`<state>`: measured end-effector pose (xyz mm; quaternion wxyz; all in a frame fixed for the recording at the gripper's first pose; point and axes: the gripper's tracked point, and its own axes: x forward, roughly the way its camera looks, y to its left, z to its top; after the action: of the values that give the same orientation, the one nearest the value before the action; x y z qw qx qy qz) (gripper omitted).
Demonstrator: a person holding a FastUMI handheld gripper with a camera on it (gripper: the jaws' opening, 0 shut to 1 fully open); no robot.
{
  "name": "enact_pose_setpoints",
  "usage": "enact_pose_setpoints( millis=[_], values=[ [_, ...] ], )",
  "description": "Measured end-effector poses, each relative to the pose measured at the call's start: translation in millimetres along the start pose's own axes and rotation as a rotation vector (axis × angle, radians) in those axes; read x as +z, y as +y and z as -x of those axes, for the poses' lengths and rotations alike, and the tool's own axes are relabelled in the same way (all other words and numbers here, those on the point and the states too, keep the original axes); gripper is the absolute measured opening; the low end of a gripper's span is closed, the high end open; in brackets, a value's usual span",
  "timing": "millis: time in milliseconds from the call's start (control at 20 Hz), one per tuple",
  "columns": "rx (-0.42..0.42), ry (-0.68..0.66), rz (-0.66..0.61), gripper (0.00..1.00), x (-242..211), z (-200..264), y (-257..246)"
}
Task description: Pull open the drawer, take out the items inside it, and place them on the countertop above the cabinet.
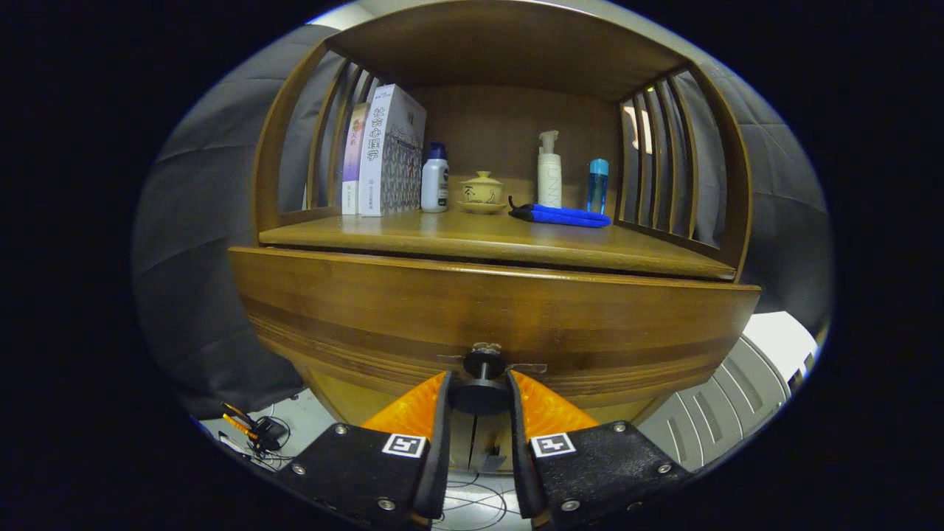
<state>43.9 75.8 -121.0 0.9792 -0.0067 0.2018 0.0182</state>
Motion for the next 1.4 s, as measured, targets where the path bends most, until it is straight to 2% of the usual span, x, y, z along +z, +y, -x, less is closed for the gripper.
enact_pose_setpoints(
  millis=[550,750,900,1000,1300,1400],
  values=[
    [0.011,0.027,-0.028,0.38,-26,68,3],
    [0.025,0.066,-0.037,0.38,-37,80,5],
    [0.026,0.045,-0.014,0.38,-35,81,6],
    [0.035,0.051,-0.006,0.45,-35,85,7],
    [-0.014,-0.148,-0.076,0.94,34,131,-9],
    [-0.023,-0.207,-0.072,0.94,59,143,-15]
  ],
)
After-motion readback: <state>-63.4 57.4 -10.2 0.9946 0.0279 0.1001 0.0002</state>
